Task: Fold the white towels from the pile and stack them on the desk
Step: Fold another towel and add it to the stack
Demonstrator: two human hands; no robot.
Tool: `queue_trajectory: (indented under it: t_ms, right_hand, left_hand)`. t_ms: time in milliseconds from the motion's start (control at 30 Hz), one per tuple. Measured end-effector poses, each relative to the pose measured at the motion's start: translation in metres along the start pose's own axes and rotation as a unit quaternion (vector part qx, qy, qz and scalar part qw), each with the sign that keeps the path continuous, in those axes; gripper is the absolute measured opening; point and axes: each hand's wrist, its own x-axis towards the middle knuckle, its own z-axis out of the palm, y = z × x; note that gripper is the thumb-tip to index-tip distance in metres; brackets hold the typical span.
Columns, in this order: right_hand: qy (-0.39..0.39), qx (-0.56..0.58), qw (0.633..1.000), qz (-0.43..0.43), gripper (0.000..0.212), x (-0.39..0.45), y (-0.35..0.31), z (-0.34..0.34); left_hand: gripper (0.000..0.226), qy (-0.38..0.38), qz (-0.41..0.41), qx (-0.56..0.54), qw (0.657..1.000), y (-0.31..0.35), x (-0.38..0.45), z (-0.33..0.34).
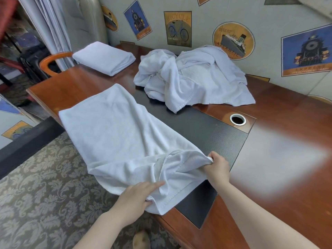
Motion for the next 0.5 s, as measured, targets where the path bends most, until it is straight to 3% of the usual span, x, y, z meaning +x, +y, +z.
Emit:
queue_trajectory:
  t_ms: [100, 200, 333, 500]
  right_hand:
    - [-0.013, 0.013, 1.000, -0.016, 0.023, 0.000, 0.009, -0.002]
    - [-0.034, 0.018, 0.999, -0.030, 0.022, 0.001, 0.015, -0.006]
    - [-0.085, 0.009, 0.993, -0.080, 0.024, 0.016, 0.023, -0.026]
    - [-0.024, 0.021, 0.996, -0.082, 0.029, 0.046, 0.024, -0.048]
  left_hand:
    - [0.063, -0.052, 0.002, 0.079, 0.996, 0.003, 0.009, 0.003]
    - [0.043, -0.029, -0.025, 0.118, 0.992, 0.010, 0.015, 0.002]
    - [0.018, 0.016, -0.071, 0.048, 0.996, 0.007, 0.007, -0.001]
    - [0.036, 0.146, -0.115, -0.066, 0.980, -0.007, -0.023, -0.011]
